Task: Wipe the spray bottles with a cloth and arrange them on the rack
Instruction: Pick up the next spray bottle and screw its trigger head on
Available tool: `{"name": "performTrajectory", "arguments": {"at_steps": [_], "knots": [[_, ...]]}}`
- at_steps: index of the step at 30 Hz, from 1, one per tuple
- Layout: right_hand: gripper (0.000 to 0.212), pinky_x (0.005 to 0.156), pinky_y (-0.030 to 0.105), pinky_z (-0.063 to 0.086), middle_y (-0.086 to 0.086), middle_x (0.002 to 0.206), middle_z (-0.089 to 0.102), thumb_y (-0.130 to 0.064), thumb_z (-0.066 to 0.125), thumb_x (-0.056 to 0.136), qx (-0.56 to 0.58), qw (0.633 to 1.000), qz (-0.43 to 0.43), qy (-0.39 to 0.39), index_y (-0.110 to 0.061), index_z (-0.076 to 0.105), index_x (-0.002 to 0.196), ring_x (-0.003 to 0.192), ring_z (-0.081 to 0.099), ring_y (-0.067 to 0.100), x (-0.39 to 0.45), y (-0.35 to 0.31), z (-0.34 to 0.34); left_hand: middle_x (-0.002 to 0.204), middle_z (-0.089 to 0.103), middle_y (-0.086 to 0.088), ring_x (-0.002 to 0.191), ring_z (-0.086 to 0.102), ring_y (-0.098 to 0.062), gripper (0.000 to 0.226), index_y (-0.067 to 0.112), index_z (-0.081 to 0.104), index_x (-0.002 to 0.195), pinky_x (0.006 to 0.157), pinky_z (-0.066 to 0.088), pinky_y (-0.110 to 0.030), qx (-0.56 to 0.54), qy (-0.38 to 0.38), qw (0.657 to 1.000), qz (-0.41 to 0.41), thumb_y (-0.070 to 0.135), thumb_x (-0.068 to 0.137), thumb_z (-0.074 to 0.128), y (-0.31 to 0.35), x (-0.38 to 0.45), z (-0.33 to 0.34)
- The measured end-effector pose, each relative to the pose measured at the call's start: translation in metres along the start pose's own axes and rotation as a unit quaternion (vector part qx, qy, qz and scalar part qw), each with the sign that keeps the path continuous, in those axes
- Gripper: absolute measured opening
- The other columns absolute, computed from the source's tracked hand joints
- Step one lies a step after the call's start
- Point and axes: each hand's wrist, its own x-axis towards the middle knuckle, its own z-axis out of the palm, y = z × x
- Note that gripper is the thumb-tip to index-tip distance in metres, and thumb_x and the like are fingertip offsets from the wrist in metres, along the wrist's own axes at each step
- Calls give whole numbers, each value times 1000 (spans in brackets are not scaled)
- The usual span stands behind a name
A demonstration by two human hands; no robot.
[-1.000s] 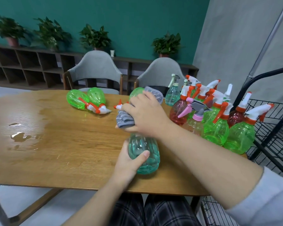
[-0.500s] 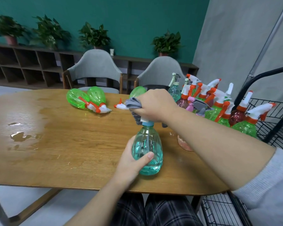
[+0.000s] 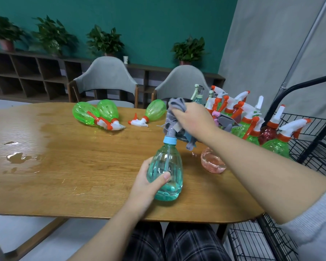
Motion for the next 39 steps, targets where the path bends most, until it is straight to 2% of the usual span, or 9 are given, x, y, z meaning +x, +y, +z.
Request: {"name": "performTrajectory", "arguments": {"at_steps": [3, 7, 9, 13, 17, 21, 27, 31, 39], "knots": [[45, 67, 31, 42, 3, 77, 63, -54, 46, 93, 229, 962, 150, 21, -14, 62, 82, 73, 58, 19, -5, 5, 1, 109, 72, 7, 104, 68, -14, 67, 33, 56, 120, 90, 52, -33, -2, 6, 1000, -1, 52, 58, 75, -1, 0, -1], [93, 95, 43, 49, 8, 115, 66, -82, 52, 63, 317, 909, 262, -68, -10, 59, 122, 99, 64, 27, -15, 9, 7, 111, 72, 1, 106, 68, -22, 70, 34, 58, 119, 92, 52, -43, -28, 9, 999, -20, 56, 56, 80, -3, 2, -2], [105, 100, 44, 45, 10, 125, 59, -87, 48, 62, 316, 904, 266, -107, -7, 50, 132, 107, 60, 29, -20, 10, 11, 111, 72, -3, 105, 68, -25, 70, 32, 60, 119, 92, 51, -46, -51, 16, 998, -28, 54, 56, 81, -4, 3, -2], [87, 96, 37, 45, 11, 121, 59, -75, 40, 84, 232, 938, 219, -138, 1, 50, 125, 105, 58, 27, -30, 15, 15, 109, 73, -7, 102, 69, -25, 65, 21, 62, 118, 87, 51, -41, -103, 22, 994, -40, 45, 58, 76, -2, 6, -3], [54, 65, 25, 42, 4, 82, 61, -61, 40, 93, 186, 950, 187, -165, -11, 54, 84, 73, 58, 13, -39, 10, -3, 110, 72, -13, 101, 69, -29, 70, 14, 63, 119, 83, 55, -41, -149, 9, 987, -63, 44, 57, 74, 2, 6, -3], [46, 74, 30, 56, 7, 86, 72, -52, 49, 94, 370, 872, 239, -212, -10, 64, 104, 74, 69, 18, -44, 9, 1, 109, 72, -14, 95, 71, -27, 58, 14, 63, 116, 80, 57, -42, -196, 6, 976, -93, 45, 68, 70, 8, 6, -5], [32, 63, 29, 49, 4, 69, 72, -40, 52, 96, 578, 741, 310, -143, -12, 65, 88, 58, 68, 16, -51, 4, 21, 123, 68, -11, 110, 66, -28, 59, 19, 58, 129, 84, 56, -46, -194, 4, 978, -81, 54, 84, 45, 10, 10, -4], [32, 76, 38, 52, 10, 88, 74, -40, 54, 95, 637, 693, 327, -86, -10, 66, 100, 78, 69, 24, -51, -12, 35, 134, 61, -6, 119, 61, -31, 69, 23, 43, 143, 93, 51, -48, -248, 65, 963, -88, 58, 84, 42, 6, 15, -5], [57, 104, 45, 40, 2, 107, 62, -59, 59, 85, 590, 724, 353, 63, -10, 54, 115, 107, 57, 23, -14, -8, 75, 137, 48, -12, 120, 54, -35, 53, 21, 36, 147, 84, 51, -43, -261, 116, 952, -109, 46, 100, 34, 5, 18, 0]]}}
